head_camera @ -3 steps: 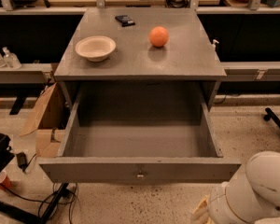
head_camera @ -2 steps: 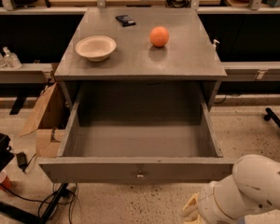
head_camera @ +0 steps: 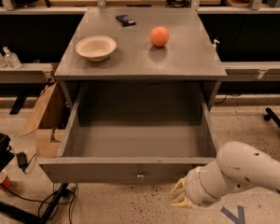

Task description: Close top drawer

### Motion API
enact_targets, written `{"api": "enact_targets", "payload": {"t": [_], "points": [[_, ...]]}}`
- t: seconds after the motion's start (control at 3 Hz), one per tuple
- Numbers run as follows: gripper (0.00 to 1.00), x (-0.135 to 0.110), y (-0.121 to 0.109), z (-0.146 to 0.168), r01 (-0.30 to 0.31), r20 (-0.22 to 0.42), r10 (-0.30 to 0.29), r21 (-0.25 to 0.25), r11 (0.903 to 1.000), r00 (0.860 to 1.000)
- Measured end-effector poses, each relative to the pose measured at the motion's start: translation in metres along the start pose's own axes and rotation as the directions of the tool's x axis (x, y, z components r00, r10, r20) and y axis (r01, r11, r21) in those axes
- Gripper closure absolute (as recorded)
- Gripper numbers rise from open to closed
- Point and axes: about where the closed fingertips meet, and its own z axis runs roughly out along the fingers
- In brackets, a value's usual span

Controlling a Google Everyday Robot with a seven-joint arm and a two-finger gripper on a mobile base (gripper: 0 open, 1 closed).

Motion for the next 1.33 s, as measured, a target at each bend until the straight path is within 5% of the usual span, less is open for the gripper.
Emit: {"api": "enact_targets", "payload": {"t": [0.33, 1.33], "points": [[1.00, -0.015, -0.037, 0.008, 0.033, 0.051, -0.034, 0.019, 0.9993, 0.998], [1.00, -0.022, -0.066, 0.013, 0.031, 0.076, -0.033, 0.034, 0.9989, 0.997]]}}
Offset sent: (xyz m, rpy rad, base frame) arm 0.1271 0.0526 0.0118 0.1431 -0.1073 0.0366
